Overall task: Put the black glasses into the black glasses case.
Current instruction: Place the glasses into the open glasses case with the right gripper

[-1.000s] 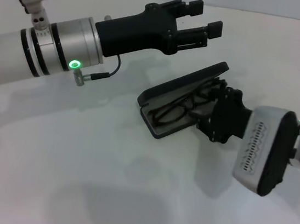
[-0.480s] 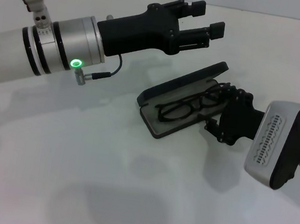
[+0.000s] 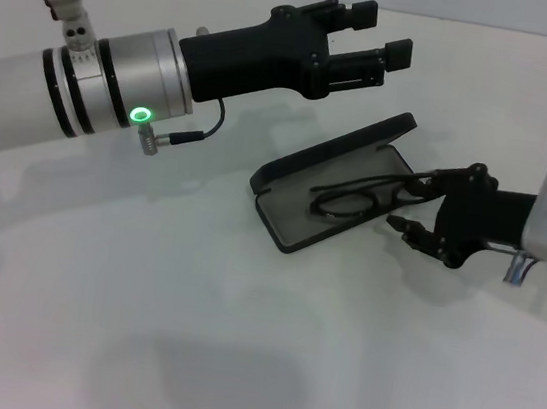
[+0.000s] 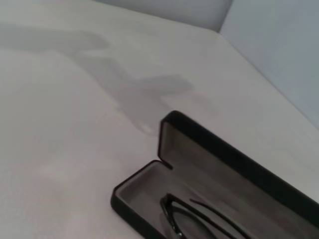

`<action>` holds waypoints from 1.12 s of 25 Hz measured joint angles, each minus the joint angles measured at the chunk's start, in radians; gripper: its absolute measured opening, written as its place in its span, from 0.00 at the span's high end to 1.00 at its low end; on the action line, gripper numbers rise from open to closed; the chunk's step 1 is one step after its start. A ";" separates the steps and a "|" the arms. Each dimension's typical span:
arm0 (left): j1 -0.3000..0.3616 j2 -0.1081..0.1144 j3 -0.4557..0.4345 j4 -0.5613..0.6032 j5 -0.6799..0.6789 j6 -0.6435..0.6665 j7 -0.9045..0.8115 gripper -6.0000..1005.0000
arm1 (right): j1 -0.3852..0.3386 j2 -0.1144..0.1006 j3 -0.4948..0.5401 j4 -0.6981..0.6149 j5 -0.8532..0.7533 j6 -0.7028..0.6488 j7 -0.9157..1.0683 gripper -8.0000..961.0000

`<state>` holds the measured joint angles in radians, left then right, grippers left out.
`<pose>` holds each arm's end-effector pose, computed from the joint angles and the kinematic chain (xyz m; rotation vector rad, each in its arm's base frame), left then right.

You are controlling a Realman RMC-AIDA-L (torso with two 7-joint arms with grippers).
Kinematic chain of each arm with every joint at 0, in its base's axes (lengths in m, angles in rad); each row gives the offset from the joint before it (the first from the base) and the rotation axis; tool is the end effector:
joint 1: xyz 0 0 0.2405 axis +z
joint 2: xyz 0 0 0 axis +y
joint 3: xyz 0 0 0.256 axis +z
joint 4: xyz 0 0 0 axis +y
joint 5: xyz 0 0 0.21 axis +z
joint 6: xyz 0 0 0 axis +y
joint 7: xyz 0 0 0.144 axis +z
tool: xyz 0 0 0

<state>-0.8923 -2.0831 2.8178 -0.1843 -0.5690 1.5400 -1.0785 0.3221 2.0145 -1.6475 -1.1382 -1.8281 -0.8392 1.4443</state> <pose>-0.1748 0.3744 -0.0437 -2.5642 -0.5450 -1.2145 0.2185 0.3447 -0.0469 -2.6466 -0.0278 0.0921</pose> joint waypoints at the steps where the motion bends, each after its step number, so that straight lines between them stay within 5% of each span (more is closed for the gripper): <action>1: -0.001 0.000 0.000 0.000 0.000 0.000 0.000 0.22 | 0.007 0.000 0.022 0.000 -0.014 -0.025 0.029 0.56; 18: -0.021 -0.003 0.000 0.005 -0.006 0.002 0.015 0.22 | 0.051 0.007 0.038 -0.014 -0.060 -0.053 -0.041 0.55; 28: 0.002 -0.001 0.000 0.001 -0.008 0.007 0.015 0.22 | -0.049 0.003 0.091 -0.162 -0.021 -0.105 -0.056 0.56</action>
<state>-0.8903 -2.0843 2.8179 -0.1828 -0.5766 1.5473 -1.0631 0.2734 2.0179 -1.5564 -1.3002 -1.8491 -0.9440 1.3880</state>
